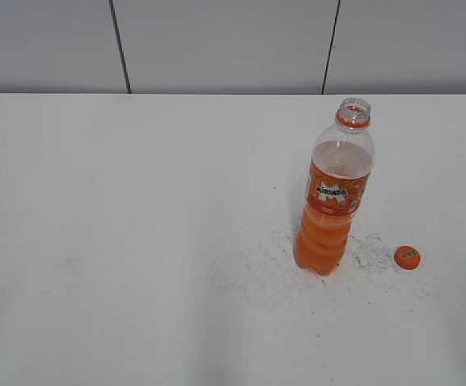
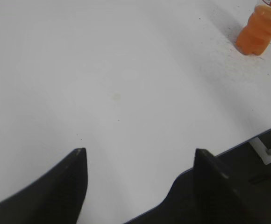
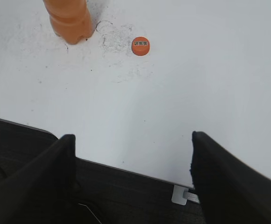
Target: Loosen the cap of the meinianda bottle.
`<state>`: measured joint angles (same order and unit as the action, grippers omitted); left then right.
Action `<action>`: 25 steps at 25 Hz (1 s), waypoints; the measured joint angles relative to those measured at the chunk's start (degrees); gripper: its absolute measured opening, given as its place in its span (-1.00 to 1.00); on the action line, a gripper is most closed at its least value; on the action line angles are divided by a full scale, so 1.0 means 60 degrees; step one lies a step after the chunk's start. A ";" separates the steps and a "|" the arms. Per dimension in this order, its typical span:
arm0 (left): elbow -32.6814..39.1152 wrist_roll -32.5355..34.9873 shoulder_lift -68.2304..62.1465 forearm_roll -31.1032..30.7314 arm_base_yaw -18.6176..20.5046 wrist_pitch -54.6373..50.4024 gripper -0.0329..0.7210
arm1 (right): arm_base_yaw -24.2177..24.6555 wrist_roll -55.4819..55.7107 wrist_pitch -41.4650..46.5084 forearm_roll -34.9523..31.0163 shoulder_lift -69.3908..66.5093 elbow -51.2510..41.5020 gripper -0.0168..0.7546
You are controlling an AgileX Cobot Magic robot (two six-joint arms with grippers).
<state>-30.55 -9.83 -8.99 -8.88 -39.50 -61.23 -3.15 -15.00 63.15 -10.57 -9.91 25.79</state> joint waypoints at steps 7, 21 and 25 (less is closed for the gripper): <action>0.0000 0.0000 0.0000 0.0000 0.0024 0.0023 0.53 | 0.0000 0.0000 -0.0011 -0.0026 0.0003 0.0000 0.51; 0.0000 0.0000 0.0396 0.0000 0.3777 0.0100 0.46 | 0.0000 0.0000 -0.0011 -0.0035 0.0136 0.0000 0.51; 0.0000 0.0000 0.0997 0.0000 0.4858 0.0100 0.44 | 0.0000 0.0006 -0.0011 -0.0035 0.0988 0.0000 0.51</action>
<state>-30.55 -9.83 -3.01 -8.88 -10.36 -60.63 -3.15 -14.96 63.09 -10.78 -3.98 25.79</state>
